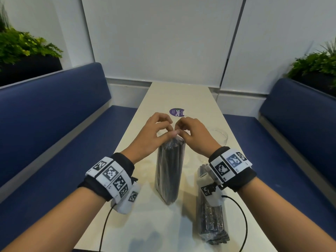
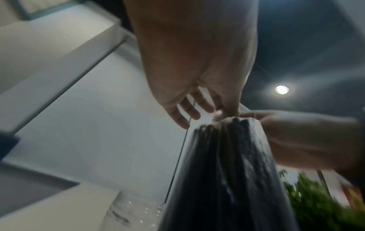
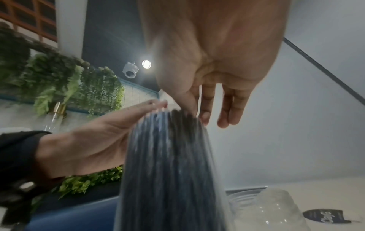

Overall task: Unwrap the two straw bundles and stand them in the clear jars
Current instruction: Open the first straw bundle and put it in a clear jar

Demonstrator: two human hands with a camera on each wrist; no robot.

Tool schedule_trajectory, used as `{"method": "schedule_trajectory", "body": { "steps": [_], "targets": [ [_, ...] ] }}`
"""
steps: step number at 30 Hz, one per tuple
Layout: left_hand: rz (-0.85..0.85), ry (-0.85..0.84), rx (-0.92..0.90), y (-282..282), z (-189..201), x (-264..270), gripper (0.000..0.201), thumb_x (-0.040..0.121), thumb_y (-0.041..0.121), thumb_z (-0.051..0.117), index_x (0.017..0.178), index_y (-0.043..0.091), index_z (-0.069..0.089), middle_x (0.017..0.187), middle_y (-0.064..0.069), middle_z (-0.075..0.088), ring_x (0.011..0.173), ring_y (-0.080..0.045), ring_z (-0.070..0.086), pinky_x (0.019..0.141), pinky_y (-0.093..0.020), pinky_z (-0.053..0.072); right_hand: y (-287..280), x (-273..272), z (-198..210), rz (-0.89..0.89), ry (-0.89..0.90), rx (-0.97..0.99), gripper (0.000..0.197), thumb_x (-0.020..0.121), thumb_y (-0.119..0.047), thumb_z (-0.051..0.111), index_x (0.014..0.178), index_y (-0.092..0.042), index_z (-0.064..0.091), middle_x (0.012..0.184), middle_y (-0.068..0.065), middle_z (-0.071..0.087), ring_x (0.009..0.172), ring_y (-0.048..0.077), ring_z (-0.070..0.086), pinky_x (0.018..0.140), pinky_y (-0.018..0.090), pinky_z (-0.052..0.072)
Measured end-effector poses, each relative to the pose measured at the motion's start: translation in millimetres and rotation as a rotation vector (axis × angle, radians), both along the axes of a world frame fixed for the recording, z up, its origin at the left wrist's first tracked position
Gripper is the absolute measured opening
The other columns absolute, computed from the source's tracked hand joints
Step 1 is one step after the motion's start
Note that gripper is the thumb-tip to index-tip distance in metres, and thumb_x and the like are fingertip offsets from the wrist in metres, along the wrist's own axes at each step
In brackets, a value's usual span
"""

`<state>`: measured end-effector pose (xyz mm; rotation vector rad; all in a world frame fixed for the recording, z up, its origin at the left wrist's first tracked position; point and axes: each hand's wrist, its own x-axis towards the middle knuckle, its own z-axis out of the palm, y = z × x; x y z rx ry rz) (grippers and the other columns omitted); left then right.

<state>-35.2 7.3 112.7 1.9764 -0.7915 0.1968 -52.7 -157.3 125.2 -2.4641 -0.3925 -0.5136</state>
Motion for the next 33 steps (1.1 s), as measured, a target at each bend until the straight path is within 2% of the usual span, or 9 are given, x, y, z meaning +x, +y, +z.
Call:
{"method": "schedule_trajectory", "body": {
  "steps": [4, 10, 13, 16, 20, 23, 27, 31, 33],
  "targets": [
    [-0.027, 0.097, -0.201, -1.9, 3.0, -7.2, 0.008, 0.092, 0.020, 0.054, 0.089, 0.016, 0.061, 0.106, 0.006, 0.051, 0.096, 0.001, 0.052, 0.085, -0.012, 0.044, -9.0, 3.5, -2.2, -0.023, 0.045, 0.045, 0.012, 0.087, -0.006, 0.053, 0.095, 0.001, 0.058, 0.087, 0.008, 0.060, 0.077, 0.020, 0.050, 0.064, 0.020, 0.030],
    [0.100, 0.172, -0.203, -0.2, 10.4, 5.6, 0.017, 0.094, 0.024, 0.052, 0.087, 0.008, 0.055, 0.080, -0.007, 0.068, 0.065, -0.016, 0.068, 0.067, -0.033, 0.058, -6.2, -6.6, -5.9, 0.073, 0.139, 0.338, 0.007, 0.091, -0.015, 0.051, 0.099, -0.015, 0.052, 0.091, -0.010, 0.056, 0.088, 0.015, 0.054, 0.080, 0.023, 0.044],
    [0.093, 0.157, -0.345, -5.1, 26.0, 6.2, 0.013, 0.092, 0.021, 0.055, 0.087, 0.009, 0.054, 0.085, -0.004, 0.068, 0.074, -0.021, 0.071, 0.075, -0.031, 0.059, -4.7, -17.5, -15.1, 0.176, 0.350, 0.529, 0.051, 0.085, -0.027, 0.060, 0.128, -0.022, 0.034, 0.113, -0.012, 0.047, 0.103, 0.003, 0.050, 0.091, 0.022, 0.046],
    [-0.086, 0.131, -0.346, -12.8, 37.5, -1.5, 0.003, 0.087, 0.015, 0.063, 0.088, 0.016, 0.060, 0.088, -0.001, 0.069, 0.085, -0.017, 0.069, 0.085, -0.031, 0.056, 0.8, -21.4, -23.8, 0.226, 0.472, 0.465, 0.082, 0.072, -0.020, 0.075, 0.135, -0.021, 0.021, 0.121, -0.009, 0.045, 0.107, -0.003, 0.049, 0.093, 0.020, 0.048],
    [-0.220, 0.116, -0.392, -10.6, 35.3, -8.8, 0.055, 0.078, 0.021, 0.072, 0.129, 0.028, 0.052, 0.132, 0.009, 0.056, 0.111, -0.004, 0.056, 0.100, -0.027, 0.048, 2.3, -15.0, -29.1, 0.146, 0.420, 0.388, 0.069, 0.068, -0.011, 0.078, 0.123, -0.014, 0.036, 0.121, 0.011, 0.059, 0.109, 0.022, 0.060, 0.099, 0.045, 0.047],
    [-0.104, 0.158, -0.485, 2.3, 18.3, -4.2, 0.100, 0.053, 0.055, 0.079, 0.131, 0.058, 0.018, 0.140, 0.026, 0.032, 0.132, 0.001, 0.037, 0.099, -0.015, 0.042, -1.7, -14.6, -28.7, 0.127, 0.414, 0.486, 0.067, 0.068, -0.006, 0.078, 0.117, -0.017, 0.033, 0.113, 0.010, 0.063, 0.098, 0.018, 0.064, 0.090, 0.030, 0.052],
    [-0.120, 0.384, -0.317, 10.9, -32.3, -4.5, 0.137, 0.042, 0.060, 0.082, 0.144, 0.043, -0.008, 0.152, 0.011, 0.021, 0.139, -0.005, 0.027, 0.110, -0.026, 0.028, -1.7, -13.9, -31.3, 0.178, 0.478, 0.515, 0.073, 0.068, -0.004, 0.077, 0.118, -0.018, 0.026, 0.112, 0.010, 0.060, 0.100, 0.022, 0.062, 0.091, 0.034, 0.051],
    [-0.139, 0.562, -0.268, -3.3, -84.4, -9.8, 0.095, 0.063, 0.022, 0.085, 0.138, 0.025, 0.027, 0.130, 0.009, 0.053, 0.118, -0.005, 0.056, 0.085, -0.012, 0.048, 4.4, -5.4, -62.3, 0.107, 0.515, 0.514, 0.077, 0.058, -0.016, 0.086, 0.117, -0.016, 0.036, 0.111, -0.001, 0.062, 0.108, 0.018, 0.059, 0.099, 0.040, 0.048],
    [-0.080, 0.588, -0.229, -6.3, -107.0, -8.5, 0.088, 0.062, 0.026, 0.084, 0.133, 0.021, 0.033, 0.126, 0.005, 0.056, 0.118, -0.011, 0.057, 0.087, -0.016, 0.050, 3.0, -1.3, -84.1, 0.115, 0.543, 0.511, 0.089, 0.049, -0.032, 0.089, 0.123, -0.020, 0.043, 0.118, 0.000, 0.063, 0.113, 0.017, 0.059, 0.100, 0.044, 0.047]
  ]
}}
